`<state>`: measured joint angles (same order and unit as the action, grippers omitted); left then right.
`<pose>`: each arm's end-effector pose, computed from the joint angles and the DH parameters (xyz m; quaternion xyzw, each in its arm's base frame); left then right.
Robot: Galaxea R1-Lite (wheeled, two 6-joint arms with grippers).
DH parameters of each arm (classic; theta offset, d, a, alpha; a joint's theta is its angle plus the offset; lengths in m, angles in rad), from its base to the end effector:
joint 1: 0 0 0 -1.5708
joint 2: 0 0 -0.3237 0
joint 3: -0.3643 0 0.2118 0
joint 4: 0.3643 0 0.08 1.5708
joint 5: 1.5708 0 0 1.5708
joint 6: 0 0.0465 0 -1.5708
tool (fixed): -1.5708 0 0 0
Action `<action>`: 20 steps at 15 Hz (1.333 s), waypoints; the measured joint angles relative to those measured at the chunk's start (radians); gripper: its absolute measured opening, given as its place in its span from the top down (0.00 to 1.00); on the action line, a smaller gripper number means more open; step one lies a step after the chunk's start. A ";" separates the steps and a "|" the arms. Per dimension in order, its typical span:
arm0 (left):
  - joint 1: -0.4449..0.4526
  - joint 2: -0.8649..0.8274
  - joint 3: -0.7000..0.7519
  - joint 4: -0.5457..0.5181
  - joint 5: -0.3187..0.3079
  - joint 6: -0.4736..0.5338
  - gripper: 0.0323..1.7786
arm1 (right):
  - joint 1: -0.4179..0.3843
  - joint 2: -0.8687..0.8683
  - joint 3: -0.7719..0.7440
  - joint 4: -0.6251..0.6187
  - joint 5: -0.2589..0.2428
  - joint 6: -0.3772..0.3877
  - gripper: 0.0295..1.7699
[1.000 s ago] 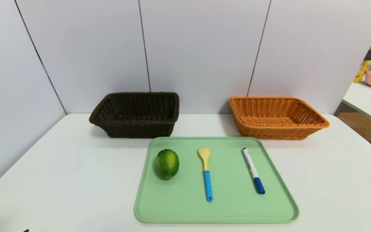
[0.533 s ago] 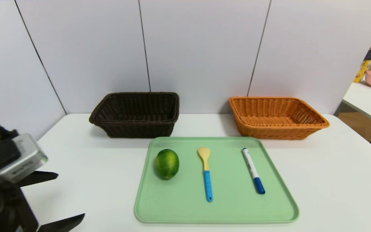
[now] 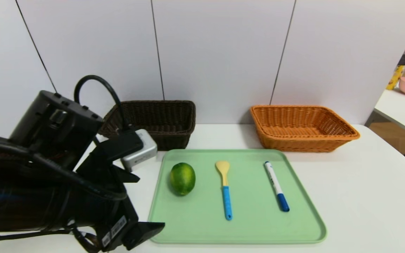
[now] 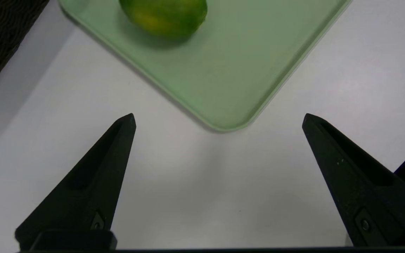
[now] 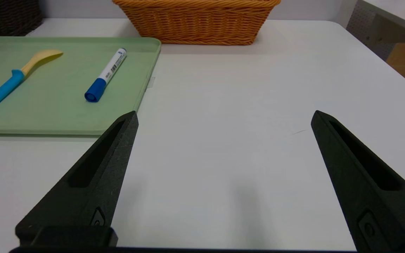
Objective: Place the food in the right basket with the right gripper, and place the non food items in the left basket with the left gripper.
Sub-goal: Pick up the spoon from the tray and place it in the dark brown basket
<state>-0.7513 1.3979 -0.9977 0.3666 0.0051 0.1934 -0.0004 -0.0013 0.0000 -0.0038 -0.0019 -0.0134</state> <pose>0.1807 -0.1685 0.2235 0.2209 0.3134 -0.3700 0.8462 0.0006 -0.0001 0.0759 -0.0067 -0.0025 -0.0012 1.0000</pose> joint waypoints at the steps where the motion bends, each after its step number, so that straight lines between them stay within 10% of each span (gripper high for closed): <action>1: -0.030 0.030 -0.039 0.001 0.004 -0.033 0.05 | 0.000 0.000 0.000 0.000 0.000 0.000 0.04; 12: -0.287 0.365 -0.379 0.004 0.244 -0.479 0.05 | 0.000 0.000 0.000 0.000 0.000 0.000 0.04; 20: -0.307 0.580 -0.506 0.002 0.314 -0.561 0.05 | 0.000 0.000 0.000 0.000 0.000 0.000 0.04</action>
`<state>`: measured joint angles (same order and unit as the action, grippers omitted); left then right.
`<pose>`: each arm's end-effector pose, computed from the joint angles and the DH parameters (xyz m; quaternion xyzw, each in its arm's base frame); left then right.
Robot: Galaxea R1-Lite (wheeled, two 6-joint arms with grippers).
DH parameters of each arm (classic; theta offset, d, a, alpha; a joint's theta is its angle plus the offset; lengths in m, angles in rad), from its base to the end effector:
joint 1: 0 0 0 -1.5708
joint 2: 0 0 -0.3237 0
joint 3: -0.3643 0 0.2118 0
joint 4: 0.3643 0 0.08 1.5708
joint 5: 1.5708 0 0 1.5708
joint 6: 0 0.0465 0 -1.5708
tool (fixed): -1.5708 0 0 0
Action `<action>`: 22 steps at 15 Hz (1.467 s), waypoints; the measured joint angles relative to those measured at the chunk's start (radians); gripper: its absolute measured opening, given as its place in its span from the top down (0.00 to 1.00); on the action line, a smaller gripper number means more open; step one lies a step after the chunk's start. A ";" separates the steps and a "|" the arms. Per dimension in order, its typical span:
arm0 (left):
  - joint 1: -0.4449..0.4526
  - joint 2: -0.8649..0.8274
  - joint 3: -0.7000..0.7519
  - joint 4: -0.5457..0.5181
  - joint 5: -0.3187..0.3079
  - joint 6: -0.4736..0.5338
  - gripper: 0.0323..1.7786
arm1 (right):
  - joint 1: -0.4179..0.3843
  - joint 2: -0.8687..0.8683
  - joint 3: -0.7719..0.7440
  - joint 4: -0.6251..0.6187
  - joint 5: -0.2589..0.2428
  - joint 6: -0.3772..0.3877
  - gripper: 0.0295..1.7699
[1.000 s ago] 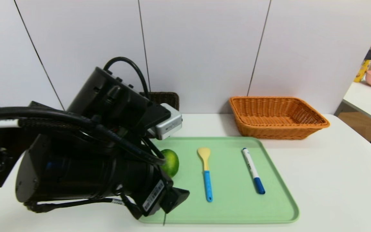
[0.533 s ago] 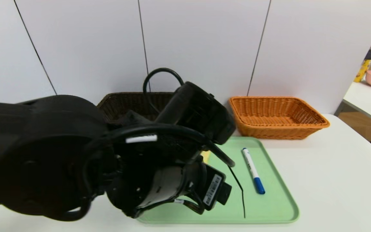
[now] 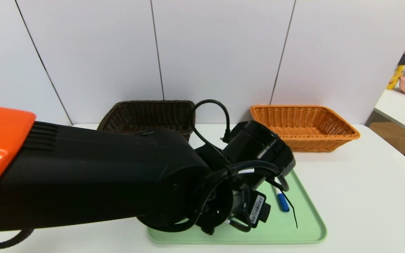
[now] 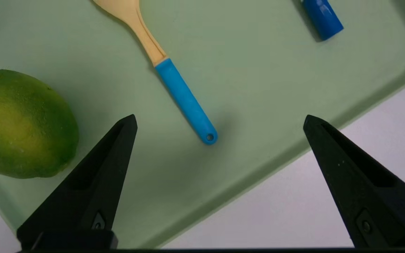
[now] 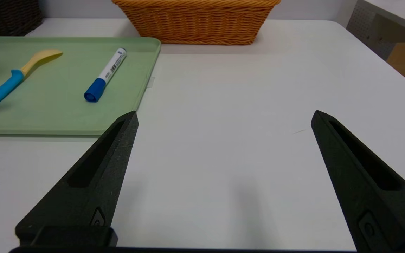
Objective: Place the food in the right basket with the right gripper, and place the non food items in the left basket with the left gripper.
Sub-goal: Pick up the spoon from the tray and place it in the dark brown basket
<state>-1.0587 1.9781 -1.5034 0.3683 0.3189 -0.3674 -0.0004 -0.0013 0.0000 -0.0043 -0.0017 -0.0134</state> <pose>0.2192 -0.3601 0.1812 0.1003 0.3708 -0.2666 0.8839 0.0006 -0.0001 0.0760 -0.0067 -0.0028 -0.0011 1.0000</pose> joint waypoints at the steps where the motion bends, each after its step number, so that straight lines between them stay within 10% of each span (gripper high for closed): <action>1: -0.002 0.017 -0.015 -0.001 0.027 -0.001 0.05 | 0.000 0.000 0.000 0.000 0.000 0.000 0.04; 7: -0.003 0.100 -0.092 -0.020 0.174 -0.032 0.05 | 0.000 0.000 0.000 0.000 0.000 0.001 0.04; 12: 0.002 0.152 -0.109 -0.054 0.189 -0.185 0.05 | 0.000 0.000 0.000 0.000 0.000 0.000 0.04; 22: 0.107 0.141 -0.153 0.141 0.172 -0.127 0.05 | 0.000 0.000 0.000 0.000 0.000 0.000 0.04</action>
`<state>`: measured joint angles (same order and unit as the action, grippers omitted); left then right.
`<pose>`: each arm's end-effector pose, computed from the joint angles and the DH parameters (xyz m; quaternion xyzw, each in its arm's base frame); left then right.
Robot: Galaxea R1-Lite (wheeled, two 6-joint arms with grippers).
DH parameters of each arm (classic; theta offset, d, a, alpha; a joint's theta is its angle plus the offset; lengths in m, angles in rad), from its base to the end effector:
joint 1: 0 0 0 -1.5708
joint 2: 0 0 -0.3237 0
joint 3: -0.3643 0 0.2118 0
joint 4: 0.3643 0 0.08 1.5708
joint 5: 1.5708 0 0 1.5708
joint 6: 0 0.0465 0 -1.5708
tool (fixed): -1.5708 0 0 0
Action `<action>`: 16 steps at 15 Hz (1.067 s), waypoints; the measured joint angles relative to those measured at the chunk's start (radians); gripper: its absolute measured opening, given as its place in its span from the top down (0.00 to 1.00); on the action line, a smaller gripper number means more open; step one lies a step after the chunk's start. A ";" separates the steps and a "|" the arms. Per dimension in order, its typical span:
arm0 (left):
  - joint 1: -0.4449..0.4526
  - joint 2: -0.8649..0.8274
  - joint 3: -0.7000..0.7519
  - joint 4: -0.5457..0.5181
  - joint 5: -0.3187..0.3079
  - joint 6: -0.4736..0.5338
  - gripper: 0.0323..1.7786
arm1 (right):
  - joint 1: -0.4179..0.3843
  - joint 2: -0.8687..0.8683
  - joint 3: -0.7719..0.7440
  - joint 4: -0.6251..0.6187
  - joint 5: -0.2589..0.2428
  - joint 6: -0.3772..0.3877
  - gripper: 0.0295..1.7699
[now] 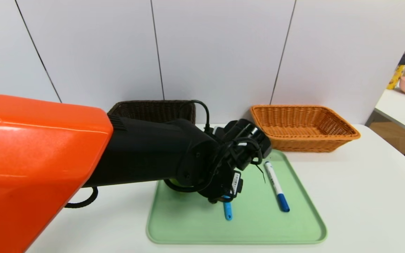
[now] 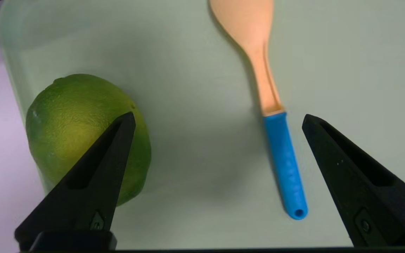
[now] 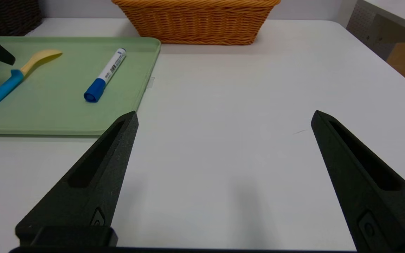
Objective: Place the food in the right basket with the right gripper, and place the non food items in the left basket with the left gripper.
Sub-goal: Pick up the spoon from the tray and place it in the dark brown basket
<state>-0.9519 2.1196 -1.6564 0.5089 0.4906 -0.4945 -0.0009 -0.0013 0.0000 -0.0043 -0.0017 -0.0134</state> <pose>0.2776 -0.3521 0.1553 0.0884 0.3896 -0.1101 0.9101 0.0006 -0.0001 0.0760 -0.0067 -0.0028 -0.0013 1.0000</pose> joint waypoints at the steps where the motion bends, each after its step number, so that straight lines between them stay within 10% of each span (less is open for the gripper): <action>1: 0.004 0.001 -0.003 0.001 -0.012 -0.001 0.05 | 0.000 0.000 0.000 0.000 0.000 0.000 0.04; 16: 0.007 0.053 -0.053 0.001 -0.112 -0.005 0.05 | 0.000 0.000 0.000 0.000 0.000 0.000 0.04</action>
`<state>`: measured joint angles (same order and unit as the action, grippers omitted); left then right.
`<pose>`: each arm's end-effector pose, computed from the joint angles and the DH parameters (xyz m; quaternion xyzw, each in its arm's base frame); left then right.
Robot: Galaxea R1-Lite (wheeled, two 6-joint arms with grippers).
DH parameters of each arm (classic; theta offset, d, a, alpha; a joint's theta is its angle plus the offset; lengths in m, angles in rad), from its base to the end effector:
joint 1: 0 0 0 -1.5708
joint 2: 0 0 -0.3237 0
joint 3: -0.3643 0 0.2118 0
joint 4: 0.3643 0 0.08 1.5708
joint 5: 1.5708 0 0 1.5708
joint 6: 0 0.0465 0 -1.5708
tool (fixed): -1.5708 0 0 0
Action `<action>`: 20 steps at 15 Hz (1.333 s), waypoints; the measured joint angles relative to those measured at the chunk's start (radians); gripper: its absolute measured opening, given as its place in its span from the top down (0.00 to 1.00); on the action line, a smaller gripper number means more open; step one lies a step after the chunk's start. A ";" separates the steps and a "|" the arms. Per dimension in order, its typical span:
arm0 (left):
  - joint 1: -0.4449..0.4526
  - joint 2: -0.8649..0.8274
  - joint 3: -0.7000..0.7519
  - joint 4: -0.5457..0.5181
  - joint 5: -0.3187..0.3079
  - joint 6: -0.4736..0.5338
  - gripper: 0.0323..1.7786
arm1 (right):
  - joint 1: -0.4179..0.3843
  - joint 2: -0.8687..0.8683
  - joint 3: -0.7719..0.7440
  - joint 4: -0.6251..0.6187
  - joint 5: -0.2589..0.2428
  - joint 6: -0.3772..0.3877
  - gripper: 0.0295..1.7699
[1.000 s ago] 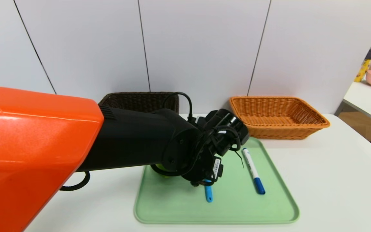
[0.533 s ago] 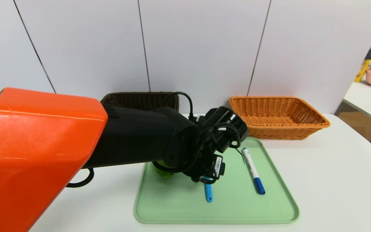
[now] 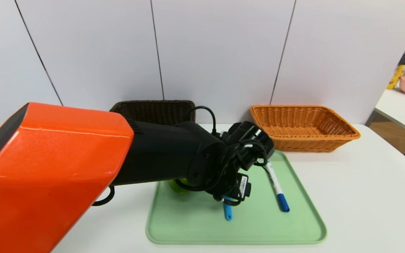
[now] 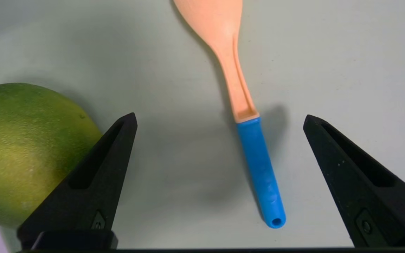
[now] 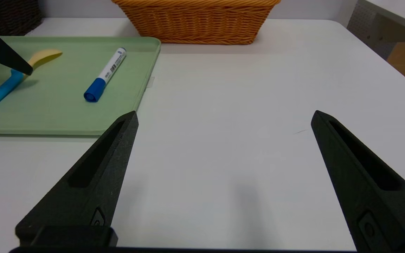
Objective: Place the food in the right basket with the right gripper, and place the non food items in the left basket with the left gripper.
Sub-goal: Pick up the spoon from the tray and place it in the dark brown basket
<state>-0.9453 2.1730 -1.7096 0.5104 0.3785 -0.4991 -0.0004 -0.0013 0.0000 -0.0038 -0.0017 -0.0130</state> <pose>0.2852 -0.3656 0.1439 0.0691 0.4187 -0.1483 0.8933 0.0006 -0.0001 0.0759 -0.0065 -0.0025 -0.0011 1.0000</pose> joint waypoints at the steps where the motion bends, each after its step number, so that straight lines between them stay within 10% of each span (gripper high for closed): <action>1: 0.000 0.003 -0.007 0.001 0.000 0.000 0.05 | 0.000 0.000 0.000 0.000 0.000 0.000 0.04; 20: -0.021 0.057 -0.097 0.117 0.090 -0.203 0.05 | 0.000 0.000 0.000 0.000 0.000 0.000 0.04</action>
<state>-0.9668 2.2302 -1.8068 0.6272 0.4689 -0.7017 -0.0004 -0.0013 0.0000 -0.0043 -0.0017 -0.0134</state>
